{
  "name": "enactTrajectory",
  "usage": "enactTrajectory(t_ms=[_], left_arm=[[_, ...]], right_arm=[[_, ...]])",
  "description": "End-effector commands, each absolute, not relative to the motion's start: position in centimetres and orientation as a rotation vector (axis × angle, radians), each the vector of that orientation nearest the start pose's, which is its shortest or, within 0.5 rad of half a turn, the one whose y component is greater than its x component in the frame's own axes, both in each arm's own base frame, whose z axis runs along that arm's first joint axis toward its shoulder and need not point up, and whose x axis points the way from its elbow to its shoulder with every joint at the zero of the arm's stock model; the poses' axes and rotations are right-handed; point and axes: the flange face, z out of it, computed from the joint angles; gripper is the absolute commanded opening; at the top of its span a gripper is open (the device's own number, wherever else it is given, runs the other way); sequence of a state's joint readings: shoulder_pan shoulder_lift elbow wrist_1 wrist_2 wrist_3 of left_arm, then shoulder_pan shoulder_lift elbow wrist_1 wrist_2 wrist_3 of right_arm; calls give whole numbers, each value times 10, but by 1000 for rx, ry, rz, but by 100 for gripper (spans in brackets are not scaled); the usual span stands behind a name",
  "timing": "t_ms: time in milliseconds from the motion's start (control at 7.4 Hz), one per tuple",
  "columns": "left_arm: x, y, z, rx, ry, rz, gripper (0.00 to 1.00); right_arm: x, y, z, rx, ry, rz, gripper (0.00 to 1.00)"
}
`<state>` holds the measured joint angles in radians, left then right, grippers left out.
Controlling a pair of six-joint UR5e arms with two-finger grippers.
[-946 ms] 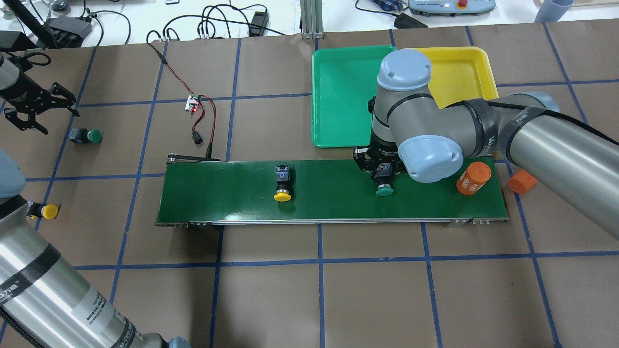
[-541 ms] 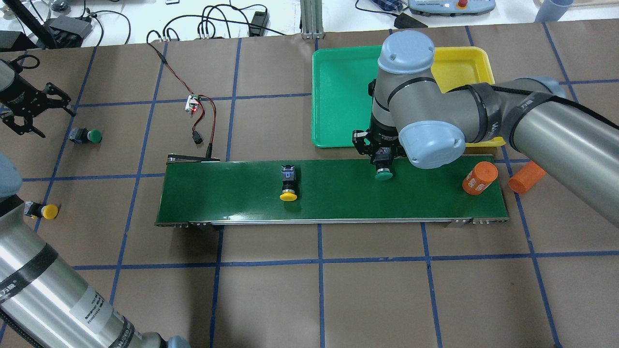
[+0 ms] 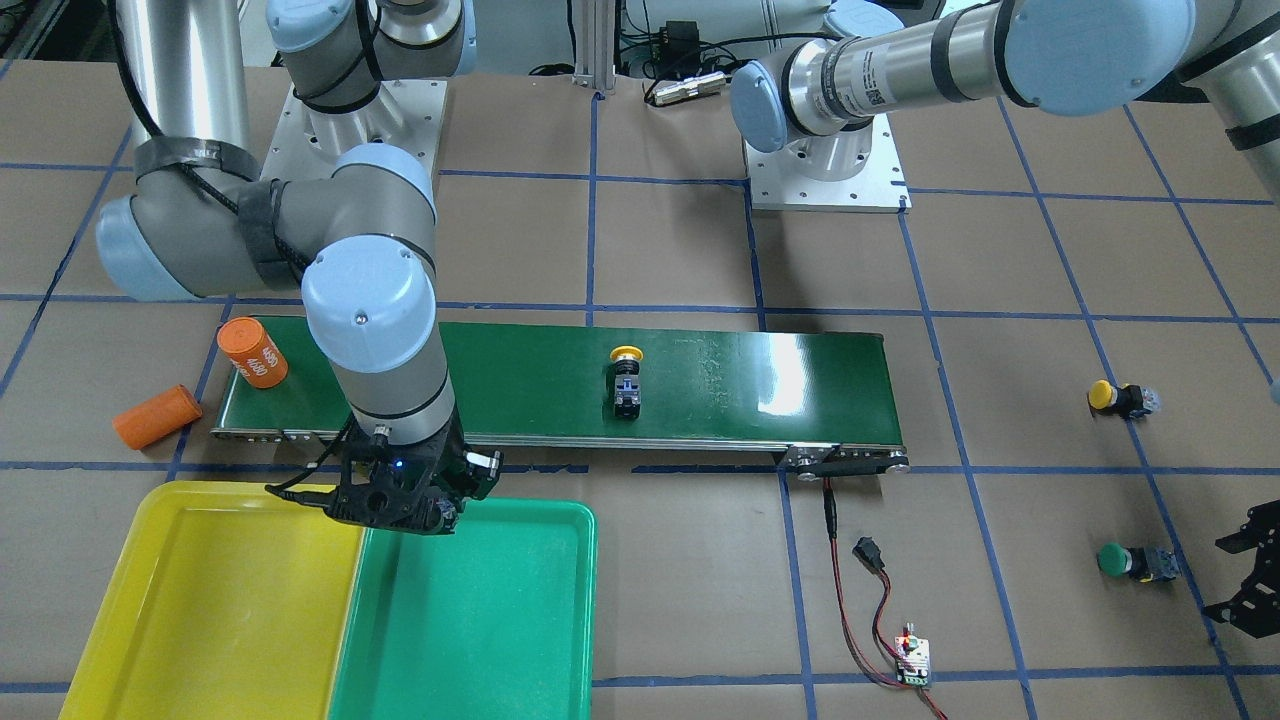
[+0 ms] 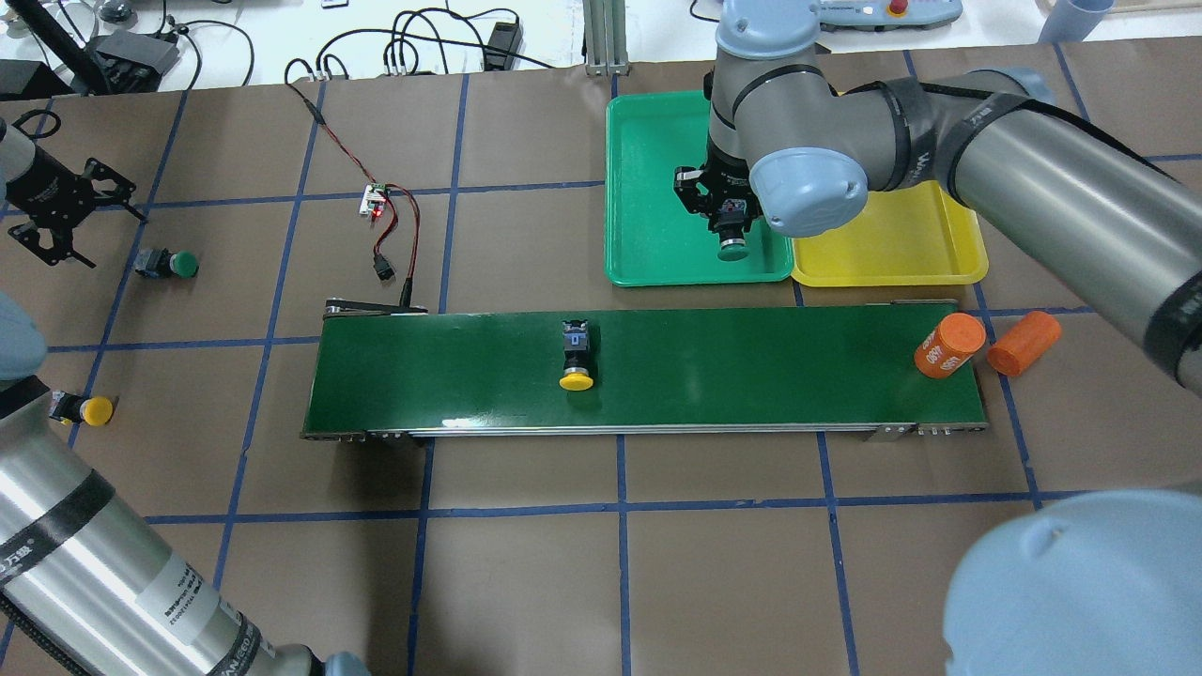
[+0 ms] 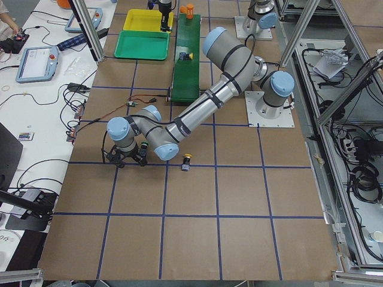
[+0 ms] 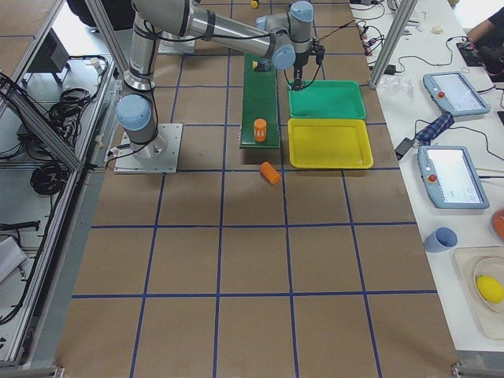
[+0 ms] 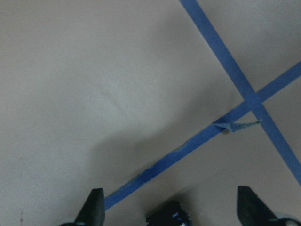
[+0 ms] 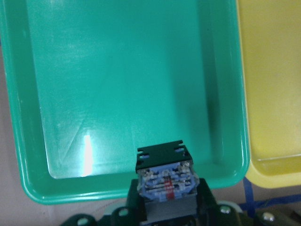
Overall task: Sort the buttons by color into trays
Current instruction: 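Lower the green-capped switch into the green tray and open the right gripper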
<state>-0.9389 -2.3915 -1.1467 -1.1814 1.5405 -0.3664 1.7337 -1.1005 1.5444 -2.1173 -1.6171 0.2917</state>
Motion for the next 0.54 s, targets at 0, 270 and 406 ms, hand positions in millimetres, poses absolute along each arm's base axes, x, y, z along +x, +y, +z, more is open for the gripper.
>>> enactTrajectory(t_ms=[0, 270, 406], left_arm=[[347, -702, 192, -1630, 2719, 23, 100], [348, -701, 187, -1641, 2717, 32, 100], [348, -702, 184, -1640, 2716, 37, 100]], right_arm=[[221, -653, 249, 238, 3157, -207, 0], [217, -663, 223, 247, 3157, -222, 14], [216, -663, 219, 242, 3157, -232, 94]])
